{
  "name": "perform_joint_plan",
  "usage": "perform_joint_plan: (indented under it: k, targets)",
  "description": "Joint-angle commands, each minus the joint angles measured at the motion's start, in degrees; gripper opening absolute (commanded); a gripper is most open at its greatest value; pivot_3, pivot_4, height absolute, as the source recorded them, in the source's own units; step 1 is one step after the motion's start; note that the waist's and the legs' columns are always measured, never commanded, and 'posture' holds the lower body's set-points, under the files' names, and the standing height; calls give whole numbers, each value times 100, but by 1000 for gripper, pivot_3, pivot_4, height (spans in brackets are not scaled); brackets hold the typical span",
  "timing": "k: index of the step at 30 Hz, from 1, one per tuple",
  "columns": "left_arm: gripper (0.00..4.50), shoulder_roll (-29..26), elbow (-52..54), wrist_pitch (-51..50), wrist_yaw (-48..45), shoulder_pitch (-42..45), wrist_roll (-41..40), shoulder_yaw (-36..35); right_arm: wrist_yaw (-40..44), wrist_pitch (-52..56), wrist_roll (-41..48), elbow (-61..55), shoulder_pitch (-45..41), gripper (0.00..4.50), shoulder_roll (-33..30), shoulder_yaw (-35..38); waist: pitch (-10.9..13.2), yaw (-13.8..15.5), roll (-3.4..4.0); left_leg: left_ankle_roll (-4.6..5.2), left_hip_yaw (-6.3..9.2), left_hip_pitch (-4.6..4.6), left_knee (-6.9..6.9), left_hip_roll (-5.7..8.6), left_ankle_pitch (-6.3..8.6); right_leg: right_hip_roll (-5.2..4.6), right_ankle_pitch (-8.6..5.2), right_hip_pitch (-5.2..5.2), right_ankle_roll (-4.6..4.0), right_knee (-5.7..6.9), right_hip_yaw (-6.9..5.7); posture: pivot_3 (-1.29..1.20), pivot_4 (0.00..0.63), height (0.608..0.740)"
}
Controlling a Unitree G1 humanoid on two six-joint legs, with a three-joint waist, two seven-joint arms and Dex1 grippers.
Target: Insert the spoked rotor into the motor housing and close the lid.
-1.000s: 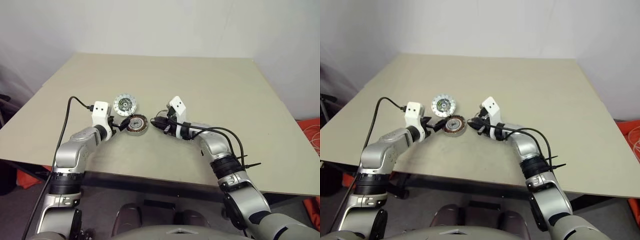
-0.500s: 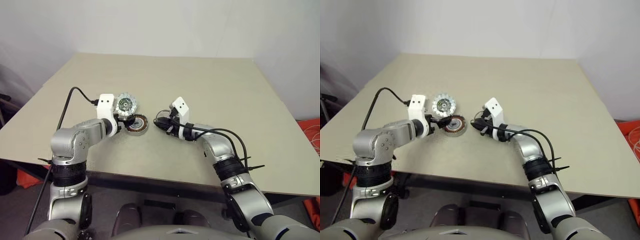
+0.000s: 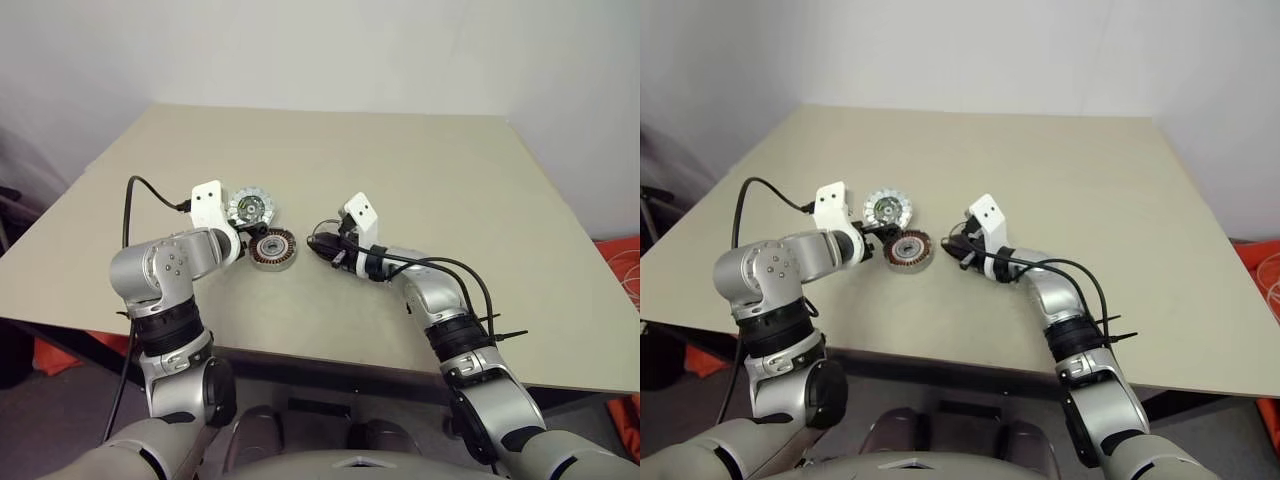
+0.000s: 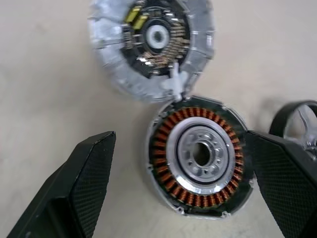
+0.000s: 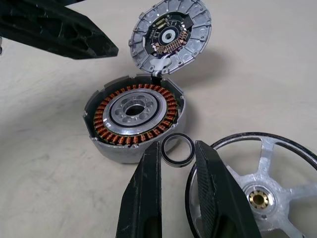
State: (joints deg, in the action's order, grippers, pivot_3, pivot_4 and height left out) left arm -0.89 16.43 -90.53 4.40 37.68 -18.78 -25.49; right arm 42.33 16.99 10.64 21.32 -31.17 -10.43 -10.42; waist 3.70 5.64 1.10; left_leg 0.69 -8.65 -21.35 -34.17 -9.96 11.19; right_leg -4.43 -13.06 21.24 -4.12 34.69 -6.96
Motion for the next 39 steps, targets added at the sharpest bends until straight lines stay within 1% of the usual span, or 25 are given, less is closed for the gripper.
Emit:
perform_joint_plan:
  k: [1, 4, 6, 10, 14, 16, 21, 25, 28, 31, 39]
  targets:
    - [4391, -194, 182, 352, -186, 37, 25, 331, -67, -120, 3, -209, -89, 651, -12, 134, 1, 3, -2, 1, 0, 0, 0, 1, 1, 0, 0, 0, 0, 0, 0, 0, 0, 740]
    - [4391, -442, 249, 858, -536, -168, -80, 710, -105, -103, -9, -273, -72, 651, -114, 200, 1, 2, -2, 1, 2, -6, 0, 0, 1, 0, 0, 5, 0, 0, 0, 0, 0, 740]
    - [4391, -652, 310, 1178, -842, -358, -155, 948, -4, -41, -13, -454, 7, 651, -304, 210, 2, 6, -1, 1, 2, -6, 0, 0, 1, 0, 0, 5, 0, 0, 0, 0, 0, 740]
    - [4391, -1172, 418, 1709, -1432, -893, -254, 1319, 626, 391, 199, -1297, 474, 651, -1245, 338, 2, 33, -1, 7, 2, -11, 0, 1, 5, 0, -2, 4, 3, -4, 0, 0, 0, 740]
    - [4391, -1386, 275, 2067, -1691, -1098, -273, 1467, 1019, 589, 300, -1779, 849, 651, -1848, 346, 4, 38, -4, 11, 1, -10, -2, 3, 8, -2, -6, 2, 10, -4, 0, 0, 0, 740]
    - [4391, -1375, 91, 2182, -1661, -1101, -230, 1466, 1060, 665, 324, -1867, 950, 651, -1918, 375, 3, 18, -3, 6, 1, 1, -1, 0, 4, 0, -24, -3, 41, -1, 0, 0, 0, 740]
    - [4391, -1197, -252, 2002, -1412, -965, -200, 1404, 935, 639, 194, -1880, 1089, 651, -1844, 322, 3, -8, -2, -3, 0, 22, 0, 0, -1, 1, -26, -15, 45, 1, 1, 0, 0, 740]
    - [4391, -1158, -290, 1794, -1268, -947, -194, 1418, 954, 692, 204, -2009, 1218, 651, -1853, 286, 3, 1, -2, 0, 1, 17, -1, 2, 0, 0, -24, -14, 43, 0, 1, 0, 0, 740]
    - [4391, -1147, -285, 1759, -1229, -981, -208, 1416, 910, 605, 98, -1950, 1262, 651, -1871, 250, 3, 4, -2, 3, 1, 13, 0, 1, 2, 1, -13, -11, 23, 0, 1, 0, 0, 740]
    - [4391, -1137, -252, 1739, -1211, -1007, -222, 1426, 888, 547, 29, -1895, 1266, 651, -1871, 231, 4, 6, -2, 5, 1, 6, 0, 3, 4, 0, -12, -7, 21, -2, 1, 0, 0, 740]
    - [4391, -1098, -218, 1699, -1151, -1021, -246, 1422, 945, 305, -230, -1526, 1297, 651, -2001, 132, 3, 5, -3, 5, 1, 10, -1, 3, 4, 0, -22, -12, 39, -1, 1, 0, 0, 740]
